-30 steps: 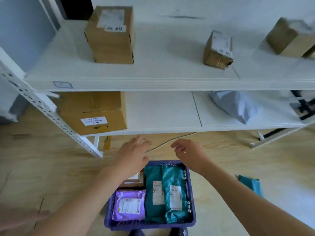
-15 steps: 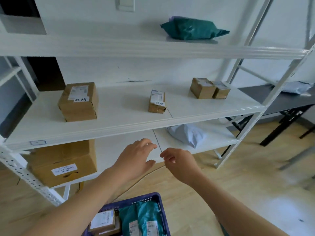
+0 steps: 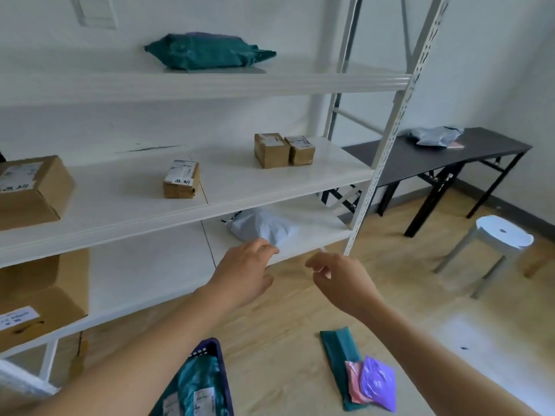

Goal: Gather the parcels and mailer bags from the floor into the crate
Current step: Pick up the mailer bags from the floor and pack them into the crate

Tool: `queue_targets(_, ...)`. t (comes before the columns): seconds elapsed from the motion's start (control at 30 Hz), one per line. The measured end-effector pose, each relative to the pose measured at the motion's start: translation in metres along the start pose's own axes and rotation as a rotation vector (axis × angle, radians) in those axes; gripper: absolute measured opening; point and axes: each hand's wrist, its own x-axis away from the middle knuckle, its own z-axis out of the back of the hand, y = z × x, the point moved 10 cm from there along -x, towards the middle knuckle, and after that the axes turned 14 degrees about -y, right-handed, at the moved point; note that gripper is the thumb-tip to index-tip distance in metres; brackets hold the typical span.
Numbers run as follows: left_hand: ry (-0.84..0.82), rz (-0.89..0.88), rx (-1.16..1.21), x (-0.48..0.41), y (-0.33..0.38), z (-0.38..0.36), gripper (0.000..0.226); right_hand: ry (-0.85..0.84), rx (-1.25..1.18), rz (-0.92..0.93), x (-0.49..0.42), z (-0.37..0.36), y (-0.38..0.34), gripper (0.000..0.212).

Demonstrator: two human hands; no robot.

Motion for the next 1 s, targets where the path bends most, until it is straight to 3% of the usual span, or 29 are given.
queue_targets(0.37, -0.13, 0.014, 0.106, -0.079, 0.153, -0.078, 0.051, -0.01, -0.096, -0.19, 0.067, 0.037, 0.228, 0.027)
queue_targets(1.0, -0.398, -0.036, 0.102, -0.266, 0.247, -0.182, 0.051, -0.097, -0.322, -0.413, 0.025, 0.018, 0.448, 0.029)
